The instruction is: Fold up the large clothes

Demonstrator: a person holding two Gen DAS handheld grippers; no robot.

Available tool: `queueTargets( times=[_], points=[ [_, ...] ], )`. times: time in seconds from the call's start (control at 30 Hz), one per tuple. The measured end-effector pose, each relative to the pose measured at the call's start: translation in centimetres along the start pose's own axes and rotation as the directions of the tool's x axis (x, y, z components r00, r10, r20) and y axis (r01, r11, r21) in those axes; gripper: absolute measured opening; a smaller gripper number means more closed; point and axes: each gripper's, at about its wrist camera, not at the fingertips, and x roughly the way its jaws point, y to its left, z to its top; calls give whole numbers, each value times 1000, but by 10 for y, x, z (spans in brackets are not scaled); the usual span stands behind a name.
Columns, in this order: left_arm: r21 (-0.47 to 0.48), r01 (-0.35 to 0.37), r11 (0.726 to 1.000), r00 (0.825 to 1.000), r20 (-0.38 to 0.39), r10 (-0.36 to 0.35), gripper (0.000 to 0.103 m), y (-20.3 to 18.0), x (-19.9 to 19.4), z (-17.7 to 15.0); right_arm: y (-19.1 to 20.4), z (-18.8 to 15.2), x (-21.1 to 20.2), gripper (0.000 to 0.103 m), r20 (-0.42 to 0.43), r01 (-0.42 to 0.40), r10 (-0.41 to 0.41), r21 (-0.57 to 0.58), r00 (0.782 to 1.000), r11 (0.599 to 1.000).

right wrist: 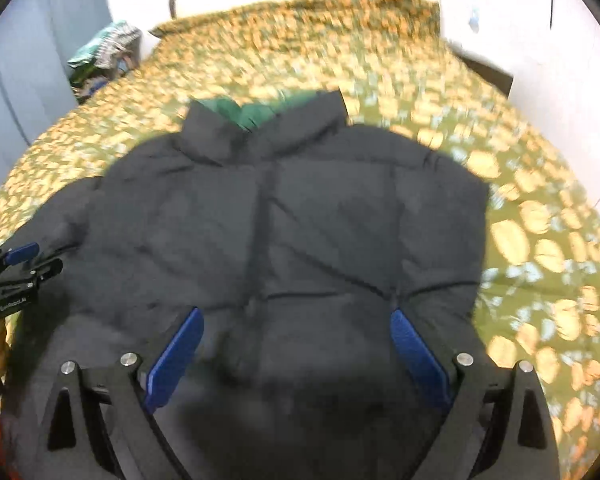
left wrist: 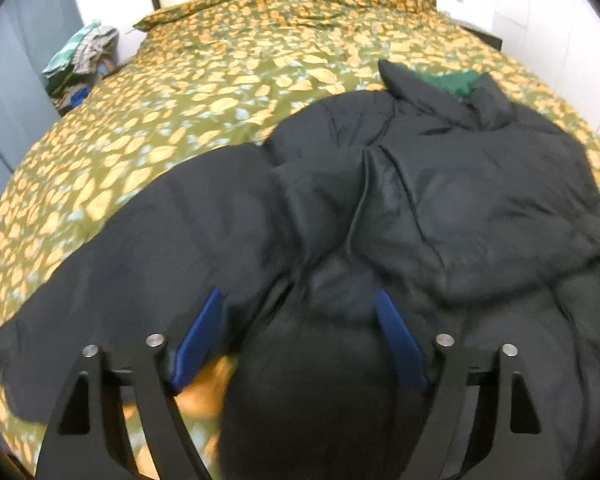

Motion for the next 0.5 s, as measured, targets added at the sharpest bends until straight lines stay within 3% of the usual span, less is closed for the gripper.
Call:
queueTargets(
  times=[0.3, 0.4, 0.5],
  points=[
    [-187, 4, 982, 1000, -1, -5, 93, 98, -80, -48, 43, -85, -93, 98, 60, -96, 95, 12, 994, 995],
    [-232, -72, 970, 997, -17, 71, 93, 143, -80, -52, 59, -117, -110, 98, 46, -118, 117, 16, 992, 993],
    [-272, -190, 944, 982, -41, 186, 93, 194, -72, -56, 71, -139, -118, 98, 30, -143, 142, 36, 989, 989]
  ],
)
